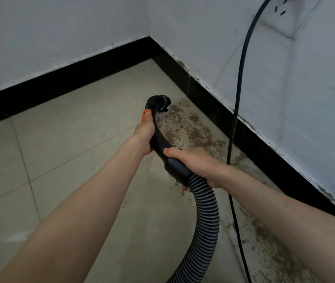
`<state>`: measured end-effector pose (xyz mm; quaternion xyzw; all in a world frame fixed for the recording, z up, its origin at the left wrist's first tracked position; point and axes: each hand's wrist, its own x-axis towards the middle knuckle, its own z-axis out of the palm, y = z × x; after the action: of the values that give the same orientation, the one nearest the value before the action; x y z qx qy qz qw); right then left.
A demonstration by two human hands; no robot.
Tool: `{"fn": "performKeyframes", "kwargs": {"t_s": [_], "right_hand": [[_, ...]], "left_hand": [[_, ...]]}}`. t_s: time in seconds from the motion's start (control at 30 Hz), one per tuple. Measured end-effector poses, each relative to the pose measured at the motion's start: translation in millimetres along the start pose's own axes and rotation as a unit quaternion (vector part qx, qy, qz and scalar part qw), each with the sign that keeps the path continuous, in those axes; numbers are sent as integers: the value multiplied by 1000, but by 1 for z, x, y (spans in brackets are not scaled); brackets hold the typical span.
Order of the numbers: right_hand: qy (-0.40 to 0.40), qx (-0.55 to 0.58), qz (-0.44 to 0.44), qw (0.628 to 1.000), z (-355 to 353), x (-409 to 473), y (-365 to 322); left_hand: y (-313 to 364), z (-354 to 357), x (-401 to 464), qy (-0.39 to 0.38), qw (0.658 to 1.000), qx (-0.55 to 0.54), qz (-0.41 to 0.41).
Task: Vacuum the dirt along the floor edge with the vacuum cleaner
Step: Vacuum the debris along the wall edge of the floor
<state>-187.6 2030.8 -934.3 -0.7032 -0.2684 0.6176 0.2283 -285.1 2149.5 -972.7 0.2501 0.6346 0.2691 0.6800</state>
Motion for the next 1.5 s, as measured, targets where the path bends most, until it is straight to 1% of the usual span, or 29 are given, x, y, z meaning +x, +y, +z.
{"fn": "performKeyframes", "kwargs": {"t_s": [0.17,0.5,0.63,1.0,1.17,1.37,1.5], "right_hand": [[8,22,-2,1000,-2,8,-5],[29,79,-1,996,-18,12,-6],[37,86,0,996,-21,18,-5],[22,86,0,996,-11,22,-6],[-1,73,-20,997,1,11,-1],[-109,41,-52,992,37,-5,10],[-139,17,-79,987,67,-10,-1]], "left_hand": [[7,7,13,2,999,28,16],[14,37,34,-22,995,79,50],[16,44,39,-37,994,88,48],[20,36,32,-66,993,95,29],[19,17,22,-55,993,92,38],[8,-40,-6,-11,994,94,51],[17,-76,-32,16,994,61,86]]}}
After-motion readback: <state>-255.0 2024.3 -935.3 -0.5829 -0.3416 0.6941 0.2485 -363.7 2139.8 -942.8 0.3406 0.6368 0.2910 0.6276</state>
